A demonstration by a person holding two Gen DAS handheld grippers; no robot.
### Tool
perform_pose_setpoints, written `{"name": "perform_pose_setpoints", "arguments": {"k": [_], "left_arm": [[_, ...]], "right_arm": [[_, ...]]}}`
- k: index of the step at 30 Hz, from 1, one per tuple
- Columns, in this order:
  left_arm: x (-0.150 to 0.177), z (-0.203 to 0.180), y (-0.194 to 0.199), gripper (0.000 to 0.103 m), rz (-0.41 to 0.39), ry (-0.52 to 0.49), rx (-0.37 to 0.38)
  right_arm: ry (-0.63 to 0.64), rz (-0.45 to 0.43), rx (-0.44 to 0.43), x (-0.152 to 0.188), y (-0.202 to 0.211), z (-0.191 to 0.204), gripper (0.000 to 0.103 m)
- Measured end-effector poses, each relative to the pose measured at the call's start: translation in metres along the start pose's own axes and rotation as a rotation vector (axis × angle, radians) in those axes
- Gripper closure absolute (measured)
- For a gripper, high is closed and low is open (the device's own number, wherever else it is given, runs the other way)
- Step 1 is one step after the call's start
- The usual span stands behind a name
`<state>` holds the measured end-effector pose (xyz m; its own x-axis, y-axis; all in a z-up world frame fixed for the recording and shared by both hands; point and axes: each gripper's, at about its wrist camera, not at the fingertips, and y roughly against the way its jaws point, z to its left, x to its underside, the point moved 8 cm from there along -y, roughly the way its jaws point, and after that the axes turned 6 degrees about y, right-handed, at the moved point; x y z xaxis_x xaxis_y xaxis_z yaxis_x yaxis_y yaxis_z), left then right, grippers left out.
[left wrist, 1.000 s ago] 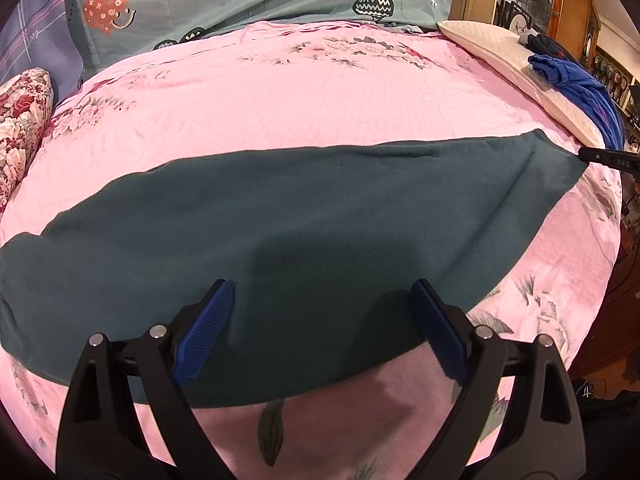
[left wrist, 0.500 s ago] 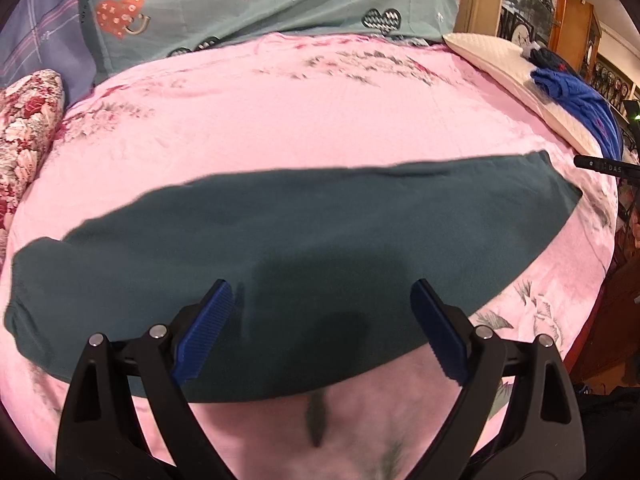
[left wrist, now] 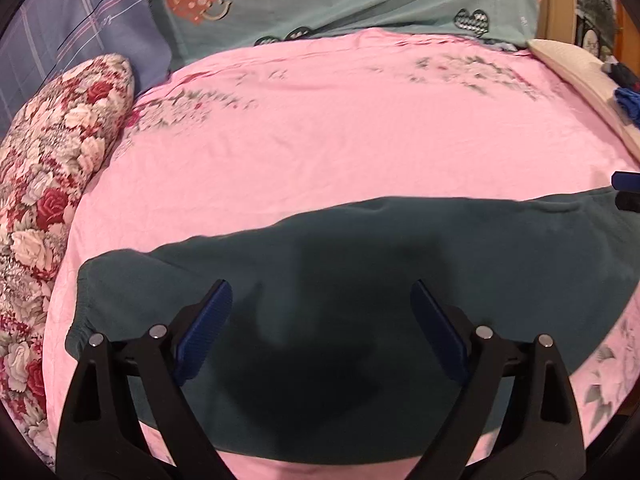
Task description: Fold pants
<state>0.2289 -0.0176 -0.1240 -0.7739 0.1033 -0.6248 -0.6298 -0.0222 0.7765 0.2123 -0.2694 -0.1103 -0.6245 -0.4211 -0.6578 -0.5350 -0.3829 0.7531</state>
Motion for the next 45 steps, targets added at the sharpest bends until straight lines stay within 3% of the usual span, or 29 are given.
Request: {"name": "perform_pose_setpoints", "arguments": {"k": [6,10,14,18,20,23,28,30,33,35,37,41,43,45], "left_arm": [[0.007,0.028,-0.014,0.011,0.031,0.036,-0.039],[0.013,0.049,-0.023,0.011,0.059,0.074,-0.045],[0.016,0.056,-0.026,0.008,0.077,0.11,-0.005],[0.018,0.058,-0.022,0.008,0.071,0.107,0.011],[0.019,0.064,-0.018,0.008,0.06,0.113,0.013],[0.014,0.068,-0.017,0.009,0.047,0.11,0.012],[0.004,0.054,-0.032,0.009,0.052,0.073,0.04],[0.006,0.053,-0.036,0.009,0.064,0.082,0.062],[0.009,0.061,-0.038,0.008,0.08,0.138,0.096],[0.01,0.064,-0.038,0.008,0.079,0.144,0.09],[0.013,0.065,-0.034,0.008,0.078,0.137,0.082],[0.018,0.068,-0.029,0.008,0.08,0.131,0.08],[0.019,0.069,-0.031,0.008,0.09,0.134,0.085],[0.019,0.069,-0.032,0.007,0.095,0.13,0.076]], "right_arm": [[0.136,0.032,-0.093,-0.054,-0.058,0.062,0.069],[0.124,0.046,-0.207,-0.088,-0.09,0.084,0.069],[0.069,0.089,-0.334,-0.121,-0.123,0.11,0.069],[0.124,0.194,-0.42,-0.111,-0.143,0.143,0.069],[0.21,0.212,-0.486,-0.094,-0.131,0.168,0.067],[0.3,0.214,-0.51,-0.077,-0.118,0.189,0.067],[0.202,0.184,-0.525,-0.097,-0.123,0.176,0.067],[0.122,0.185,-0.572,-0.107,-0.129,0.168,0.061],[0.03,0.231,-0.64,-0.114,-0.145,0.166,0.058],[-0.067,0.28,-0.717,-0.117,-0.158,0.166,0.049],[-0.179,0.312,-0.771,-0.12,-0.171,0.165,0.049],[-0.24,0.301,-0.769,-0.136,-0.182,0.171,0.049],[-0.242,0.254,-0.697,-0.148,-0.188,0.17,0.054],[-0.264,0.193,-0.607,-0.156,-0.191,0.156,0.079]]}}
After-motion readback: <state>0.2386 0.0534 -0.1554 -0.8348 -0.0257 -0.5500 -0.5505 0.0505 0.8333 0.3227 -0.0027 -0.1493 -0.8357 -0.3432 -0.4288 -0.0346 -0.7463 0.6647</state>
